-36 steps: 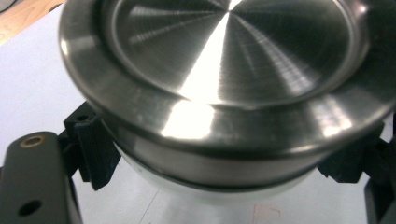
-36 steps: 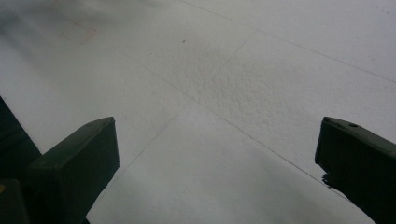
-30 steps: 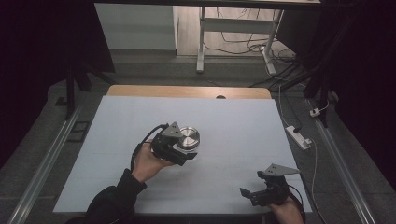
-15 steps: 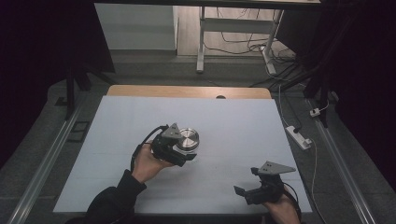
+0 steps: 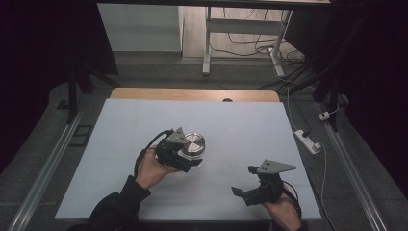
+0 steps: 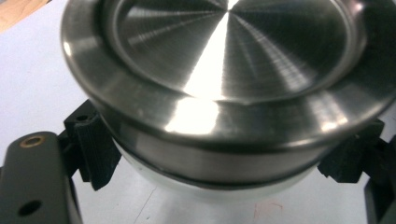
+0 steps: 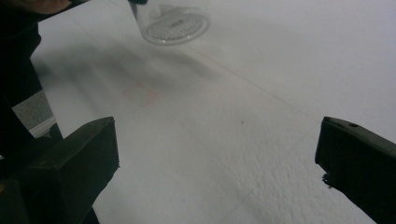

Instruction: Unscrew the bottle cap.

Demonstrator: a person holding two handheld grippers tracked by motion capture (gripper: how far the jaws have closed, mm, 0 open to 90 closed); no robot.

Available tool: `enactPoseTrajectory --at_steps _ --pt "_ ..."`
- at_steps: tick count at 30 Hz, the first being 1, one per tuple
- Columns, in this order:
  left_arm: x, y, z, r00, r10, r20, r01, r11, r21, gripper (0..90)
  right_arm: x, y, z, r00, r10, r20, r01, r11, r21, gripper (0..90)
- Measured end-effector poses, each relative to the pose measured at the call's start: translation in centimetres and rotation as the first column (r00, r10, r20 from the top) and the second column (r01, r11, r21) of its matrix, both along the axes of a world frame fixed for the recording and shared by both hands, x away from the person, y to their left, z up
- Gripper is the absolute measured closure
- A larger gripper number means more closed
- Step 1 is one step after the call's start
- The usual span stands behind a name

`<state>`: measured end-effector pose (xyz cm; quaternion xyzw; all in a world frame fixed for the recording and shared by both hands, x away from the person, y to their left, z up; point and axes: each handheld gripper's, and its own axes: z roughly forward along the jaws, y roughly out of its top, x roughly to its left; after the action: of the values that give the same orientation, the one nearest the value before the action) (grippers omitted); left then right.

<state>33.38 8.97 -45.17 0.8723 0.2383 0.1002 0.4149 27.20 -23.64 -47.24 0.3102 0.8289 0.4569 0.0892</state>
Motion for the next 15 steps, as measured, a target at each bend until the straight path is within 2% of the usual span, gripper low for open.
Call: enactPoseTrajectory --at_steps 8,15 --pt "-0.1 0.0 -0.1 1.0000 0.002 0.007 -0.002 1.0000 0.010 15.6 0.8 1.9 1.4 0.9982 0.044 0.040 -0.045 0.999 0.009 0.0" --pt "-0.1 0.0 -0.1 1.0000 0.002 0.003 -0.002 1.0000 0.006 15.6 2.0 3.6 2.1 0.9983 0.056 0.017 -0.056 0.998 0.021 0.0"
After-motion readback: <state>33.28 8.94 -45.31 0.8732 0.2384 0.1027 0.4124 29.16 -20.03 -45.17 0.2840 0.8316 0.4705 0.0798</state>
